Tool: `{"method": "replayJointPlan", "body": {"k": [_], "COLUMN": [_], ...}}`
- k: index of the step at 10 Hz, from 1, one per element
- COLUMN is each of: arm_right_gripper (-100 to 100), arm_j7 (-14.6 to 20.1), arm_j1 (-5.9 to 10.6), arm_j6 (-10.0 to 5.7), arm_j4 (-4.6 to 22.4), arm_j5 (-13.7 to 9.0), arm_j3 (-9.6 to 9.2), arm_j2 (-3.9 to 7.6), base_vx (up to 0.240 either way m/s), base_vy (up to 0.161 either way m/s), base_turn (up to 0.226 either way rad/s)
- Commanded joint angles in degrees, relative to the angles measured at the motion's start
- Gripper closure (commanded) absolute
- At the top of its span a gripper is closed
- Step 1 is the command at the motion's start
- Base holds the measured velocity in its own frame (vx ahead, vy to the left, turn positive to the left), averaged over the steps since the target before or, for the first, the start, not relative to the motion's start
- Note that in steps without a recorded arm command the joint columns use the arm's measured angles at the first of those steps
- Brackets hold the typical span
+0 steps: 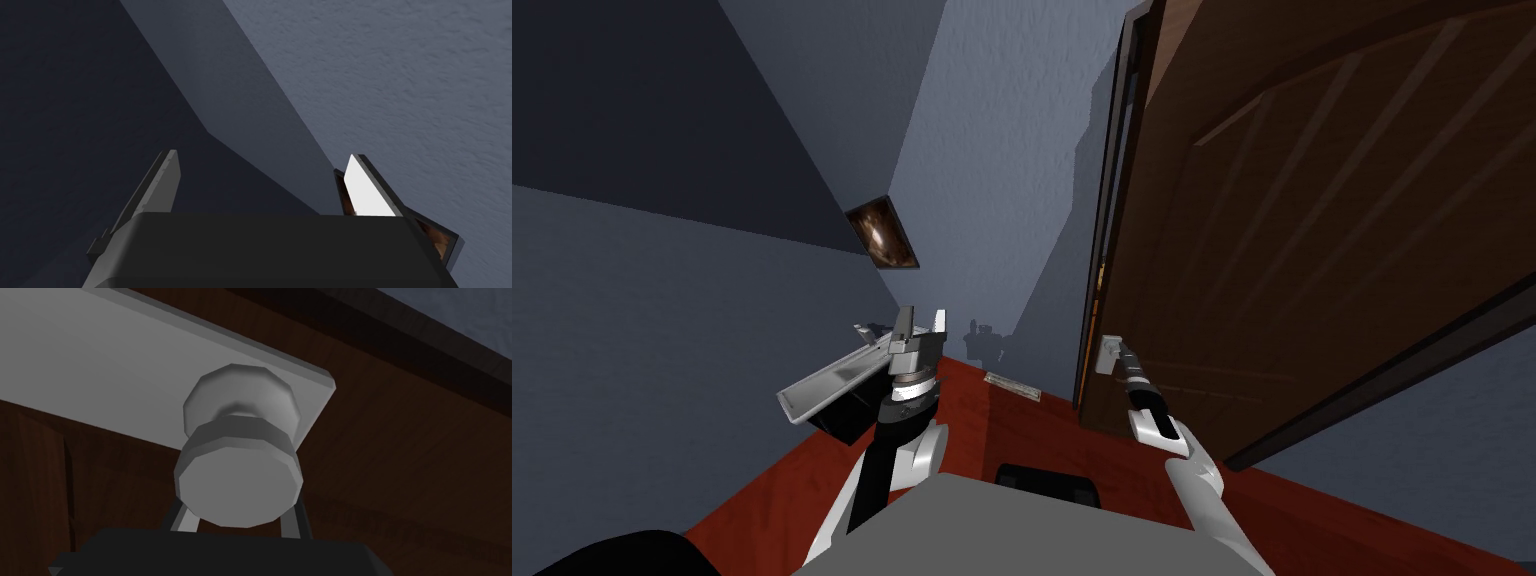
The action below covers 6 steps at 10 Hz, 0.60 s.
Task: Pull the door open
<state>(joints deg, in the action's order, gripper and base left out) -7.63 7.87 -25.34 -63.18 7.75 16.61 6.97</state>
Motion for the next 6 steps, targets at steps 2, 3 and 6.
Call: {"method": "replayJointPlan", "body": {"k": [2,3,6], "arm_right_gripper": [100,100,100], "arm_j7": [3.24,5.52,8.02], "arm_j1": [0.4,0.08,-0.24], "arm_j6": [-0.63,-0.48,-0.34], "arm_j4": [-0.44,-0.85,-1.25], "arm_j5": [-3.5,-5.82,-9.19], "arm_j3": [-1.81,-2.85,-3.9], "arm_j2": [0.21,0.42,0.63], "base_vx": [-0.05,-0.052,-0.04], "base_vy": [-0.028,-0.026,-0.033], "base_turn": [0.049,0.051,0.037]}}
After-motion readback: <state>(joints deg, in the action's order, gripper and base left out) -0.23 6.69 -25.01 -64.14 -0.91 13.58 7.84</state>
